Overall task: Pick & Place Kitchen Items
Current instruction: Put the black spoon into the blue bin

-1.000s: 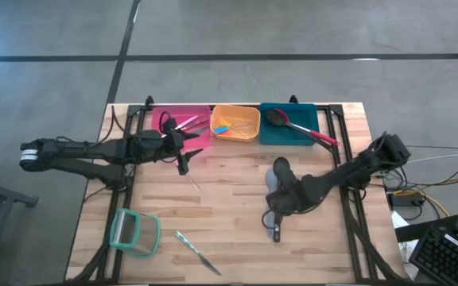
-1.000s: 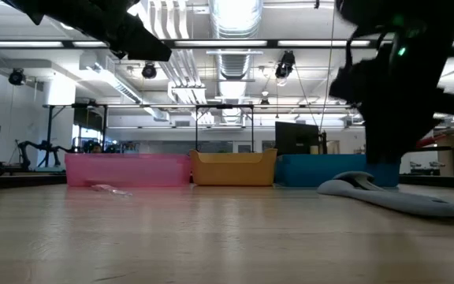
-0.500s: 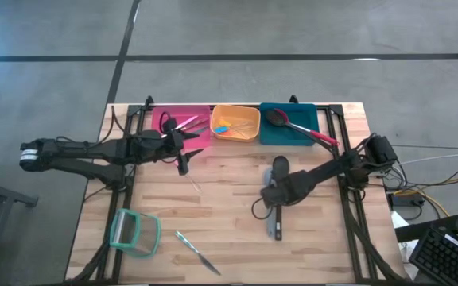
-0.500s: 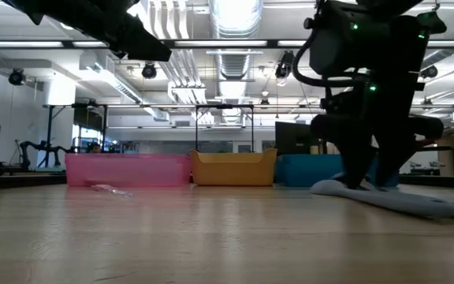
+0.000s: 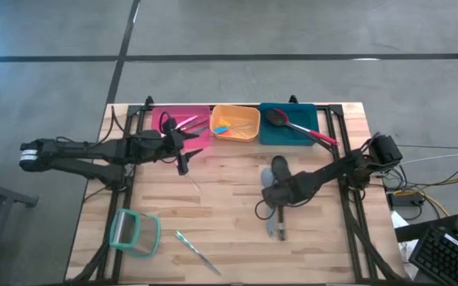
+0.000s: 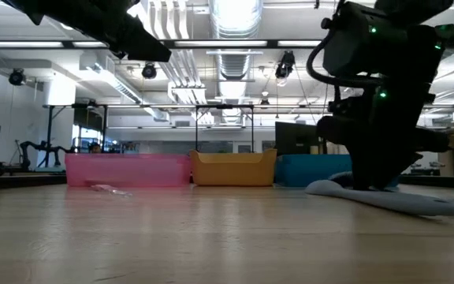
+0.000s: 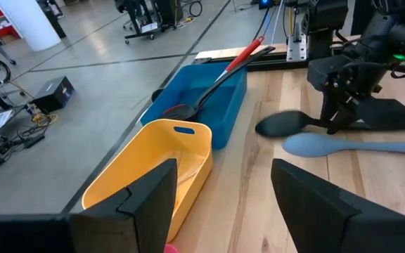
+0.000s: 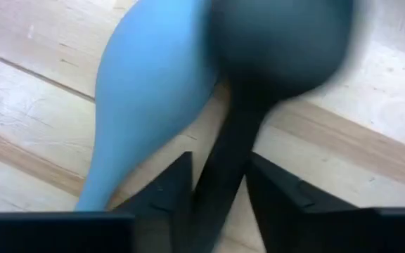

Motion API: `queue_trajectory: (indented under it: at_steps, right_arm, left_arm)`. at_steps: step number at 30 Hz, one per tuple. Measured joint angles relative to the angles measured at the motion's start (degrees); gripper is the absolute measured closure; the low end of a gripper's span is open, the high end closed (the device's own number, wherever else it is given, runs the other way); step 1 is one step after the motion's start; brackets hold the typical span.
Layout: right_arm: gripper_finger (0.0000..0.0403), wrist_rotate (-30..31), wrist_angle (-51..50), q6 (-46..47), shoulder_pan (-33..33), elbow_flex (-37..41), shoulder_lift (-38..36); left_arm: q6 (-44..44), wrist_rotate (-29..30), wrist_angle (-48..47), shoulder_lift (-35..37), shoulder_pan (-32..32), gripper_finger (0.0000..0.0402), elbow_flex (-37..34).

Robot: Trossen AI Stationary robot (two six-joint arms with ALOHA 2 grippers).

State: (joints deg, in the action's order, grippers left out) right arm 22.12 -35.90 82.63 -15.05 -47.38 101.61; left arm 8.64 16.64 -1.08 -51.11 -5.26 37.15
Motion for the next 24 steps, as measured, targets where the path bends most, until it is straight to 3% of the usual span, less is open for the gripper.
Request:
queue_trajectory:
  at_steps: [4, 15, 24]
  right_arm:
    - [0.0349, -0.3, 0.3, -1.5, 0.0, 0.6, -0.5]
    - [0.0351, -0.1, -5.7, -3.9, -1.6, 0.4, -10.0]
    - [0.0351, 13.1, -5.7, -4.6, -6.5, 0.1, -22.7]
  left_arm:
    - [0.0, 0.0, -0.2, 0.0, 0.0, 0.0165, 0.0]
    - [0.0, 0.0, -0.1, 0.0, 0.0, 0.0165, 0.0]
    - [-0.3, 0.0, -0.1, -0.3, 0.0, 0.0165, 0.0]
